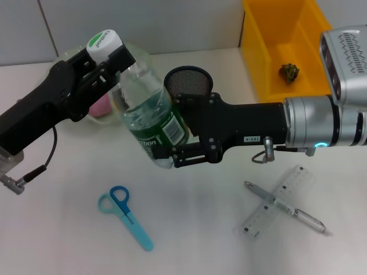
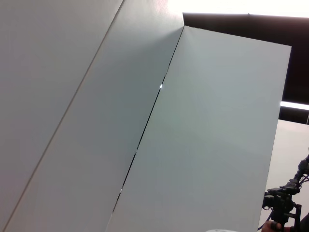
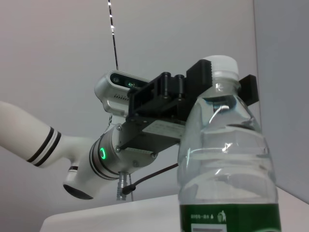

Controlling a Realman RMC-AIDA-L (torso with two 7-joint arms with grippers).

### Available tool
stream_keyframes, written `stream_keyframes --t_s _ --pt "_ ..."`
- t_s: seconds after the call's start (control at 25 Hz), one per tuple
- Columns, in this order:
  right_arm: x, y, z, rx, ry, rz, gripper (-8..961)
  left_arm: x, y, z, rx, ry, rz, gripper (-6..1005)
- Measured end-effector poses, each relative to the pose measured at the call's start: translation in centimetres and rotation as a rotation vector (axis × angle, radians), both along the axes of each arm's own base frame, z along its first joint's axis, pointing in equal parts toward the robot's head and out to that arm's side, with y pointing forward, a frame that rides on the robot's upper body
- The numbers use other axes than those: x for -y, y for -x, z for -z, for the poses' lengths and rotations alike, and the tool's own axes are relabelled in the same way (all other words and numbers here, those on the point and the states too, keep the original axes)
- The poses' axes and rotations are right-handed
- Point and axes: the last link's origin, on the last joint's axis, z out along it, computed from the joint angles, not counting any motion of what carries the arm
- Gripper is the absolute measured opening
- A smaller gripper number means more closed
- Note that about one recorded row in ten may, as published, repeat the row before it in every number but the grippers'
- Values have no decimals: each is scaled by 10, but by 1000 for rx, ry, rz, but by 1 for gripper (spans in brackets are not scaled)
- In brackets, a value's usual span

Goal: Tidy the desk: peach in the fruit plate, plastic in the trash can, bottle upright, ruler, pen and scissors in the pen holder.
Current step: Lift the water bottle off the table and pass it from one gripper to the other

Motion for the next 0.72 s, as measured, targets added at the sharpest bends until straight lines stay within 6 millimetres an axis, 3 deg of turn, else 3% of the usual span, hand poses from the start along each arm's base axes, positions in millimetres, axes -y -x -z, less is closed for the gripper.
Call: stream_keyframes --t_s 0.24,0.72 --pt "0 -1 -1 -3 -4 3 823 0 0 0 0 1 0 444" --pt "0 -5 0 2 -9 18 822 1 1 -1 1 1 -1 444"
